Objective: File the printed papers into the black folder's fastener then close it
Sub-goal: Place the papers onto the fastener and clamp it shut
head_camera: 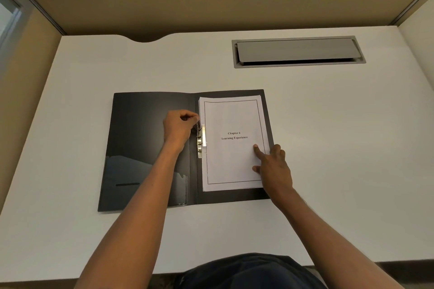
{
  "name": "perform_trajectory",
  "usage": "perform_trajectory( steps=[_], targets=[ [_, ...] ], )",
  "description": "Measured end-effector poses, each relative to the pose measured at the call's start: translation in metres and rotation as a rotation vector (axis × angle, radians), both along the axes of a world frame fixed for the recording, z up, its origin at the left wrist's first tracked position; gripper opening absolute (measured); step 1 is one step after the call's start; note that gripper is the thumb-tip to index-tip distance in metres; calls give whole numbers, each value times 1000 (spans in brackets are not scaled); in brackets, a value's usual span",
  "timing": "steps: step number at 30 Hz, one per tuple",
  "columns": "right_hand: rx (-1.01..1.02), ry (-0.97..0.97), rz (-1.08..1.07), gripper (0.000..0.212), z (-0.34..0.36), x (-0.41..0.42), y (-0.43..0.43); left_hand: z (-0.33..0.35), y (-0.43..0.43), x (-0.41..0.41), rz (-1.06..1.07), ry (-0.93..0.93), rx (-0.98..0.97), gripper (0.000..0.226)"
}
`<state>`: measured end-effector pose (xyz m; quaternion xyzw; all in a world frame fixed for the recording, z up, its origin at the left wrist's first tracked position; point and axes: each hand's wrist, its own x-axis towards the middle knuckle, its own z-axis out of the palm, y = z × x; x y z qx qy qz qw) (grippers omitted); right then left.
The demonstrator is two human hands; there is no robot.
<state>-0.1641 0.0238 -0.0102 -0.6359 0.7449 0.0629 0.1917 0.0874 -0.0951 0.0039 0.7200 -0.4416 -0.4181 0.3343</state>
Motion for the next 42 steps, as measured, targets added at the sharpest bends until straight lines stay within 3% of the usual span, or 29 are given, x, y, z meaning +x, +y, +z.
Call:
perform_trajectory(
  steps=[6,16,24,28,34,42],
  targets=[
    [5,-2,4,64,2,0,0,1,18,4,44,109,-8,12],
    [16,-10,-6,65,6,1,0,-2,61,0,147,288,149,8],
    [37,-4,-4,65,10,2,0,-11,81,-1,238,307,144,8],
    [37,-1,0,64,10,2,0,-13,87,0,204,240,116,10],
    [35,2,-2,64,10,3,-1,-23,98,-3,127,-22,98,20],
    [34,4,-2,65,10,3,-1,-23,97,-11,94,-142,103,20]
  ],
)
